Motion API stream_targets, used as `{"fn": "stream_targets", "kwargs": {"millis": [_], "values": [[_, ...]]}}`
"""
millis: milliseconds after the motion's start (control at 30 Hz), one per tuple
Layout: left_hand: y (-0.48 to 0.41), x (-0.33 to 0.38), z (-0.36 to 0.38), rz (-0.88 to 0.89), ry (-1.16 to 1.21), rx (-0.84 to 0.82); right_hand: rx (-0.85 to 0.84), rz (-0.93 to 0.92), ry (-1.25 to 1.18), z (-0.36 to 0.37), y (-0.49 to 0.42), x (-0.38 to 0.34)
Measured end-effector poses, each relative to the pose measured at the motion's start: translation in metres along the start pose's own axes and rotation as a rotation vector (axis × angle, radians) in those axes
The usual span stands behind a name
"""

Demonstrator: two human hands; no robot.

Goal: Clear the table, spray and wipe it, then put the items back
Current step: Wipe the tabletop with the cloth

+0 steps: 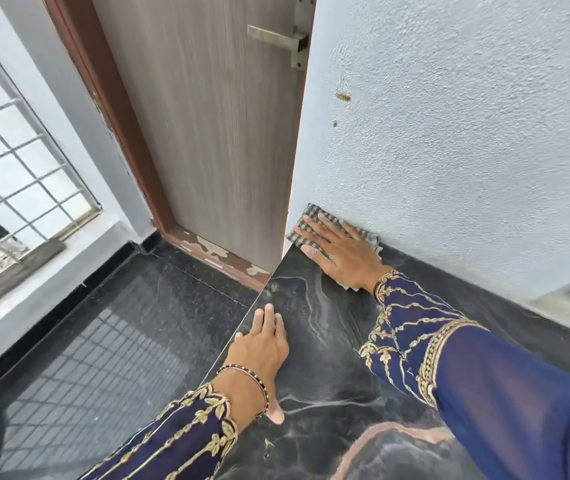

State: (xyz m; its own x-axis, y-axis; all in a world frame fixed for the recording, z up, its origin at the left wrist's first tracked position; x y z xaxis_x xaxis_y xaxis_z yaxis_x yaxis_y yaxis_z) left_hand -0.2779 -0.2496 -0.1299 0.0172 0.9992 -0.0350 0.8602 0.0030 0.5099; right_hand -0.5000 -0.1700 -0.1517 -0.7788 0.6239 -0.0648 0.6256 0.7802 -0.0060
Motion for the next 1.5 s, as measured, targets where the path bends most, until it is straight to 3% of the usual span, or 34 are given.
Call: {"fn": "stream_targets", "kwargs": {"millis": [167, 400, 633, 767, 867, 1000, 1167, 1333, 1500], "values": [[0.000, 0.006, -0.004, -0.009, -0.063, -0.022, -0.007, 0.030, -0.027, -0.004, 0.019, 0.003], [0.000, 0.005, -0.008, -0.019, -0.064, -0.034, -0.042, 0.077, -0.006, -0.006, 0.112, 0.072], [0.005, 0.006, -0.010, -0.040, -0.061, -0.029, -0.005, 0.187, -0.022, 0.003, 0.121, 0.042], [0.013, 0.003, -0.017, -0.016, -0.028, 0.029, 0.034, 0.117, -0.010, 0.007, 0.139, 0.001], [0.032, 0.000, -0.011, -0.010, 0.135, 0.106, 0.066, 0.089, -0.003, 0.008, 0.160, -0.043], [0.078, 0.011, 0.011, -0.023, 0.378, 0.310, 0.070, 0.037, -0.040, 0.007, 0.196, -0.102], [0.154, 0.023, 0.034, -0.012, 0.457, 0.492, 0.050, -0.033, -0.064, 0.010, 0.253, -0.181], [0.207, 0.025, 0.058, -0.010, 0.569, 0.368, 0.030, -0.103, -0.045, 0.016, 0.317, -0.256], [0.236, 0.031, 0.072, 0.007, 0.504, 0.272, 0.043, -0.210, -0.025, 0.018, 0.378, -0.301]]}}
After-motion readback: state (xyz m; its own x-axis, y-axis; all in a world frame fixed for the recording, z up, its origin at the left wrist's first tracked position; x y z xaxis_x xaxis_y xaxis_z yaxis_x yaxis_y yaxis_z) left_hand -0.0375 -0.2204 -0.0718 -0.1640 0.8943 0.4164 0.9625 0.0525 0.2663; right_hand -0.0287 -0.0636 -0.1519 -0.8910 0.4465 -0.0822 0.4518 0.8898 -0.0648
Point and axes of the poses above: each hand's wrist, its own y-axis away from the middle knuckle, its own z-axis out of the palm, x = y × z, the point moved 5 cm from there along -y, towards the middle knuckle, and after that the axes turned 6 degrees about x, right-handed, at the moved point
